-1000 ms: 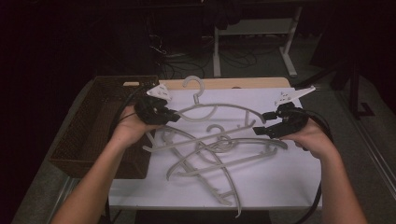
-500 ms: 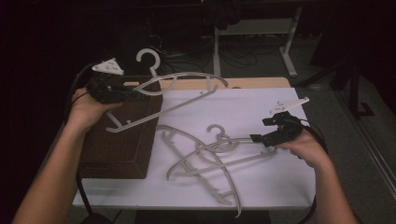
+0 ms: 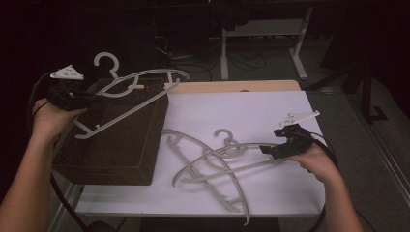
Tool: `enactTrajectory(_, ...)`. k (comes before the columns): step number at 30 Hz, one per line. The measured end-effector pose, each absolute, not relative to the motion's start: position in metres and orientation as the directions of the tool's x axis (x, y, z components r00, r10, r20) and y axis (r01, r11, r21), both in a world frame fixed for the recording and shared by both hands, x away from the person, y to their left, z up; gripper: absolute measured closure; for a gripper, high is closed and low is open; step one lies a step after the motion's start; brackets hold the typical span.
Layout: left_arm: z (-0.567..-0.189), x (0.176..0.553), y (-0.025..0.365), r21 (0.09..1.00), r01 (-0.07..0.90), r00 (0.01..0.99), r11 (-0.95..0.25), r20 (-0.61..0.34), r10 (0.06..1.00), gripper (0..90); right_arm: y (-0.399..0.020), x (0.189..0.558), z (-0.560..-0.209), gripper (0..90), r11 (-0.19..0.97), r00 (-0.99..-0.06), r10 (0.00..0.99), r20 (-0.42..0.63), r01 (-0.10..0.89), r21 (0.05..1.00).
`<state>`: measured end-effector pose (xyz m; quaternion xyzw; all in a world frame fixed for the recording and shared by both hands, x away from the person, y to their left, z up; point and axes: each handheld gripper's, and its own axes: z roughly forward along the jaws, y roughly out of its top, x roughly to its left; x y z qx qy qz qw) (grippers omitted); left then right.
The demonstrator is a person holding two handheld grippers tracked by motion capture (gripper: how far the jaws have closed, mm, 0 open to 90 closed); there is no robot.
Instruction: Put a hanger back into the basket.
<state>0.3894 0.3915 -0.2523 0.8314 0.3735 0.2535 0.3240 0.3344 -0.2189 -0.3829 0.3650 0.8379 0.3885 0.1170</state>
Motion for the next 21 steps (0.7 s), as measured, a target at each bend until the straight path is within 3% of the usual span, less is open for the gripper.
enactTrajectory(10, -0.263, 0.376, 0.442, 0.703, 0.526, 0.49, -0.48, 0.211, 0.846, 82.0, -0.217, 0.335, -0.385, 14.2, 0.44, -0.707, 0.703, 0.081, 0.521, 0.731)
enactTrajectory(21, -0.297, 0.389, 0.441, 0.638, 0.587, 0.476, -0.498, 0.225, 0.85, 81.9, -0.214, 0.336, -0.386, 14.2, 0.454, -0.714, 0.697, 0.07, 0.514, 0.728)
